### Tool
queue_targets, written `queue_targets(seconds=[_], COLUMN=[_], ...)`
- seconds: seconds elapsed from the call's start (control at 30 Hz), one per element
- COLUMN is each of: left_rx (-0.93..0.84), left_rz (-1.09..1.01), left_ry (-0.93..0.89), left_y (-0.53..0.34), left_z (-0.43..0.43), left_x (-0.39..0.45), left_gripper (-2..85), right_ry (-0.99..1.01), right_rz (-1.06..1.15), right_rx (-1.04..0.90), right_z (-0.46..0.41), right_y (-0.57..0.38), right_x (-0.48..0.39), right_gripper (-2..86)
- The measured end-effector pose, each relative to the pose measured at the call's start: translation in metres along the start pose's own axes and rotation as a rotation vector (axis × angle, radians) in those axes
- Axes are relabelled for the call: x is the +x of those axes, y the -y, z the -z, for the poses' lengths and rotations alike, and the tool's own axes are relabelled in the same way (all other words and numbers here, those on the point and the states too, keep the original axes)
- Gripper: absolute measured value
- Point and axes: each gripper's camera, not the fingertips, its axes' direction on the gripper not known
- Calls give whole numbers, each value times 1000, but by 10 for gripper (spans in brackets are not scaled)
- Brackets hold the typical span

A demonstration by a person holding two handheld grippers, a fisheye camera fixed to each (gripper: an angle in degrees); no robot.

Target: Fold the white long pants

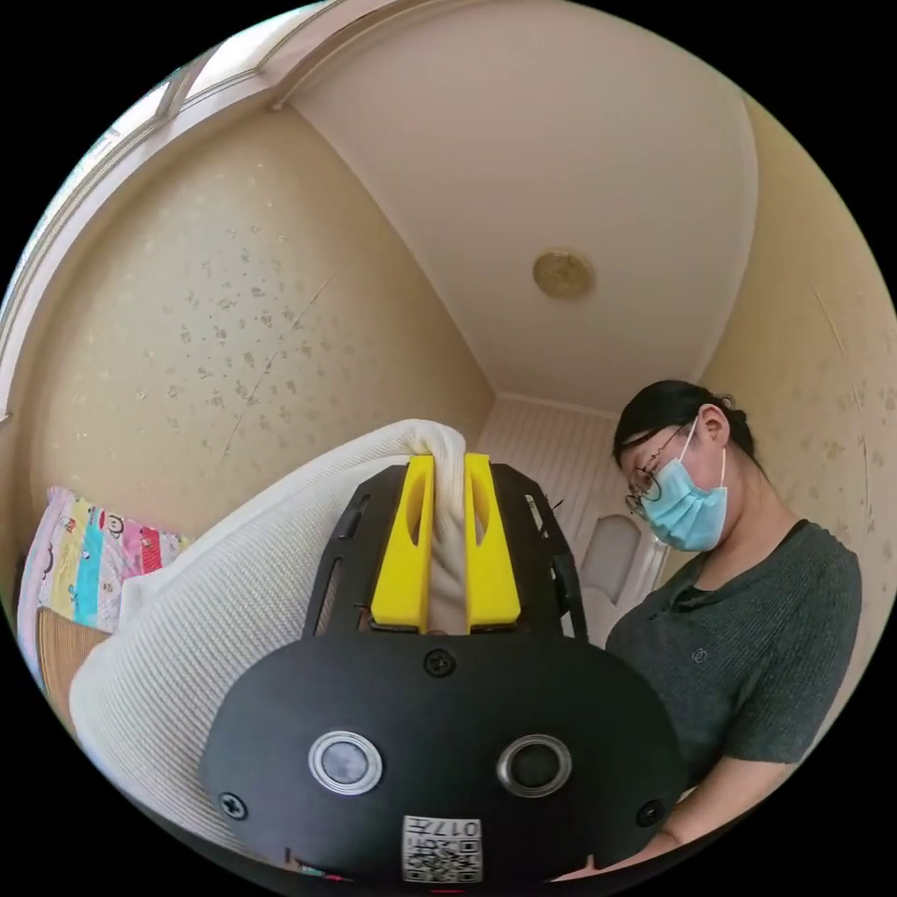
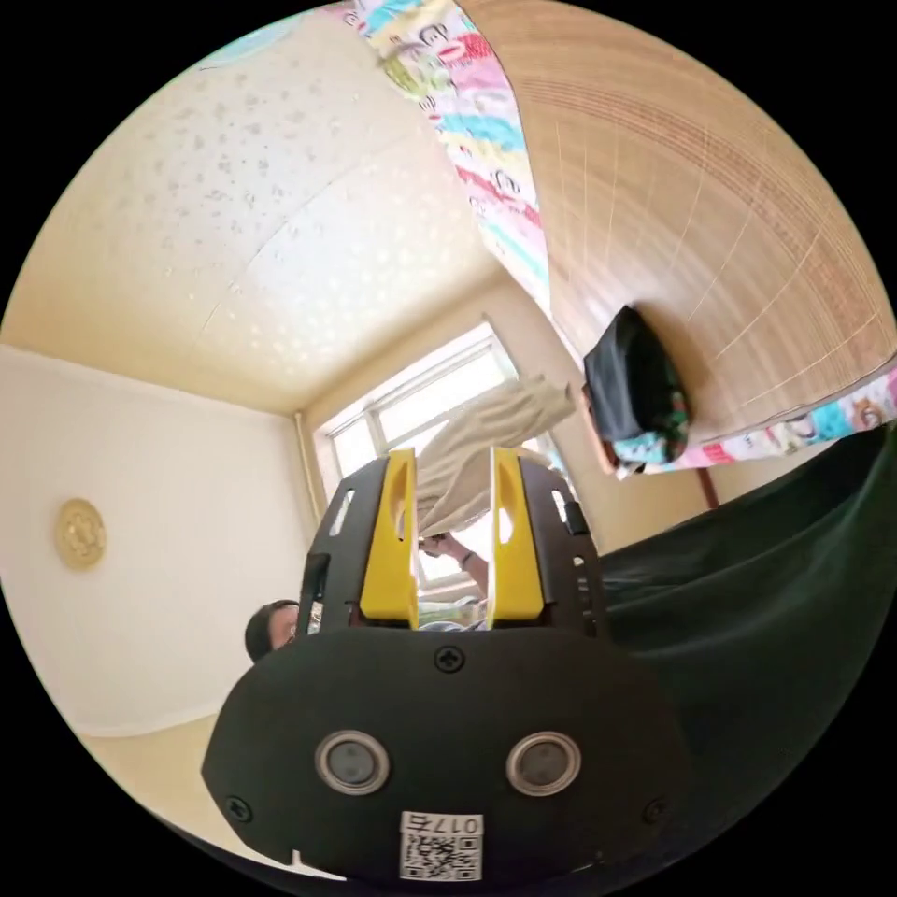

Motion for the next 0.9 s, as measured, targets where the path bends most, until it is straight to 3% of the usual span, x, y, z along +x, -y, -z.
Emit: queue_targets(seconds=[0.13, 0.3, 0.37, 0.47, 0.6, 0.73, 0.8, 0.9], left_rx=[-73, -229, -352, -592, -1037, -1498, -1527, -1457], left_rz=[23, 211, 210, 70, -4, -7, -2, 47], left_ry=[-393, -667, -638, -513, -151, 233, 236, 131], left_y=[-47, -133, -160, -190, -238, -305, -321, -329], left_z=[-74, -158, -179, -197, -221, -251, -264, -290], left_x=[25, 22, 32, 62, 76, 46, 35, 19], left_gripper=[56, 54, 54, 56, 67, 36, 15, 7], right_ry=[286, 400, 517, 680, 600, 601, 484, 129], right_rz=[5, 161, 321, 490, 746, 1076, 1188, 1342], right_rx=[-128, -119, 39, 122, 133, -111, -295, -509], right_z=[-70, -79, -44, 0, 27, 16, -10, -70], right_y=[2, 2, -4, -16, -45, -75, -91, -125], right_x=[27, 25, 19, 18, -8, -46, -61, -61], right_gripper=[202, 230, 219, 208, 199, 191, 188, 184])
